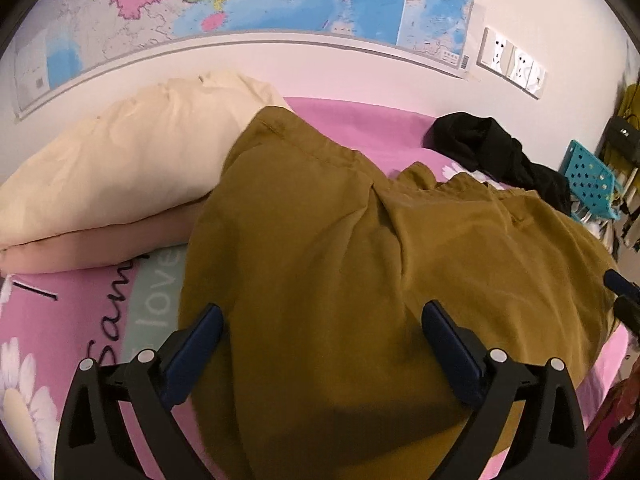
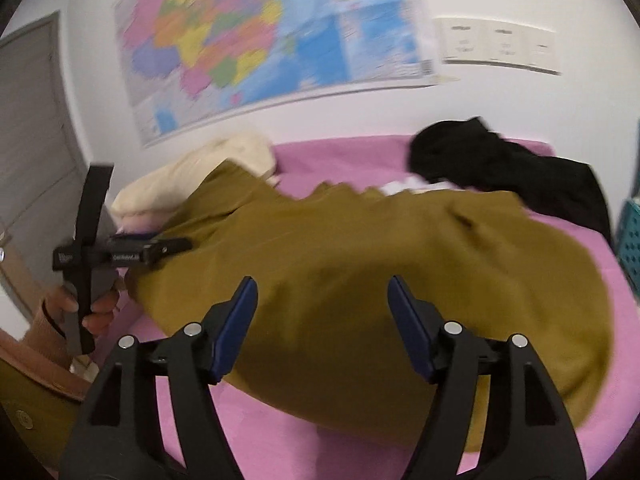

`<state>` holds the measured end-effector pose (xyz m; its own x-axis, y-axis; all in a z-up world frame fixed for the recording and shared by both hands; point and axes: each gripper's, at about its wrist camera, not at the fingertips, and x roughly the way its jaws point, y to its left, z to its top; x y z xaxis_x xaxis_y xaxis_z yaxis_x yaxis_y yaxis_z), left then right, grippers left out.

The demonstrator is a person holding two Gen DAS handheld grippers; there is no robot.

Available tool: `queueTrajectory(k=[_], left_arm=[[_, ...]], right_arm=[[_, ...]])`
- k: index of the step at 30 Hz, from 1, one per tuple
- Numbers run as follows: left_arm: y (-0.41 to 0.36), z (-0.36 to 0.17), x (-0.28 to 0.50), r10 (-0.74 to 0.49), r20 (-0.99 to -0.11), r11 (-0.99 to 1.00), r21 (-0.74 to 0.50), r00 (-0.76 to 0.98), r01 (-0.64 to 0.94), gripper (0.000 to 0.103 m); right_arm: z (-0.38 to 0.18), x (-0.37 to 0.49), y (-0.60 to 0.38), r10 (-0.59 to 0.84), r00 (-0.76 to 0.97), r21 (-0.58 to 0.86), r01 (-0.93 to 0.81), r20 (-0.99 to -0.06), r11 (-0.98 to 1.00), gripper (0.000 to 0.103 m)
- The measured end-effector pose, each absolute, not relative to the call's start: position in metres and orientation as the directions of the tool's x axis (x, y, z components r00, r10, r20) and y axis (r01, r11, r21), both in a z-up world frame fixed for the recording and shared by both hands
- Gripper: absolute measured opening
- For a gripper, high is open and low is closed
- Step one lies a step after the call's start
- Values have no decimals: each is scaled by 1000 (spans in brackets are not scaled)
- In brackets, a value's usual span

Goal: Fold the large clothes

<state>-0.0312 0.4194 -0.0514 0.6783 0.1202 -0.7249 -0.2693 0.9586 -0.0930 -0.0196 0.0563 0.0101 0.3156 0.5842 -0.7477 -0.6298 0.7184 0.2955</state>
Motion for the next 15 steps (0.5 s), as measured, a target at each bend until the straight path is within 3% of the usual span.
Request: queueTrajectory(k=[8, 15], left_arm=[[421, -42, -56, 161, -693, 963, -45, 703, -265, 96], [440, -44, -79, 113, -690, 948, -140, 715, -285, 96]], right_arm=[[-36, -19, 88, 496, 232, 266, -618, -837, 739, 61], [-9, -30, 94, 524, 259, 252, -654, -811, 713, 63]])
